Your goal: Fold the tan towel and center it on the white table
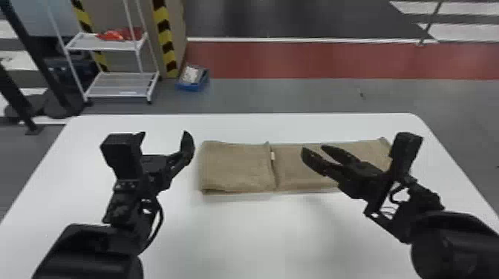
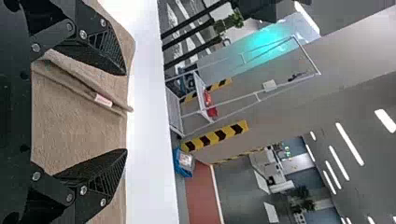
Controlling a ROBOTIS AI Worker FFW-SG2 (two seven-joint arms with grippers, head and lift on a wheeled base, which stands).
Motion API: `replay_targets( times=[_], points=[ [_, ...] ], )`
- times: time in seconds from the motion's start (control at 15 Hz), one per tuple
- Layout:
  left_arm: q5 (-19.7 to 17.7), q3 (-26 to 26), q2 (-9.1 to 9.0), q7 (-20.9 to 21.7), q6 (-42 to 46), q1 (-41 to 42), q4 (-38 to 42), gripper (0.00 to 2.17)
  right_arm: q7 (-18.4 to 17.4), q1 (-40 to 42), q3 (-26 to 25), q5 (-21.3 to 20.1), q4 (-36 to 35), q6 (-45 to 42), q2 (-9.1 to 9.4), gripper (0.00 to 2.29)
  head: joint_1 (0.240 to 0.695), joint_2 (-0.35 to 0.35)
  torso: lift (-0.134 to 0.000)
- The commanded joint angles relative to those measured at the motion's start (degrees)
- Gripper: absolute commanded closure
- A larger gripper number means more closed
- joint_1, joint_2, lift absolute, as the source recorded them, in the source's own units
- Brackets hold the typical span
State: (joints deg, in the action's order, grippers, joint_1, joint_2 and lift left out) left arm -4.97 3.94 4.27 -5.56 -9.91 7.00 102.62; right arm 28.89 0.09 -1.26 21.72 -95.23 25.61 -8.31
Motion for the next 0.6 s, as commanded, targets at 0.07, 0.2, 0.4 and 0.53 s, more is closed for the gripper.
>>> replay_targets(
  times=[0.07, 0.2, 0.4, 0.53],
  points=[
    [2.8, 0.4, -0.05, -0.3, 2.0, 0.8, -2.2, 0.05, -2.8, -1.8, 5.9, -3.3, 2.3, 0.0, 0.84, 0.41, 0.695, 0.071, -0.113],
    [3.4, 0.3, 0.04, -0.1, 3.8, 0.4, -3.8, 0.05, -7.1, -4.0, 9.3, -6.9, 5.1, -0.5, 2.34, 0.41, 0.695, 0.103, -0.113],
    [4.1, 0.3, 0.13, 0.8, 5.4, -0.1, -5.4, 0.04, -9.2, -7.5, 12.1, -8.6, 9.1, -0.5, 3.66, 0.41, 0.695, 0.123, -0.113],
    [4.1, -0.2, 1.01, 1.0, 7.3, -0.8, -6.9, 0.04, -11.7, -10.1, 13.7, -11.3, 12.3, -0.3, 5.33, 0.41, 0.695, 0.141, -0.113]
  ],
)
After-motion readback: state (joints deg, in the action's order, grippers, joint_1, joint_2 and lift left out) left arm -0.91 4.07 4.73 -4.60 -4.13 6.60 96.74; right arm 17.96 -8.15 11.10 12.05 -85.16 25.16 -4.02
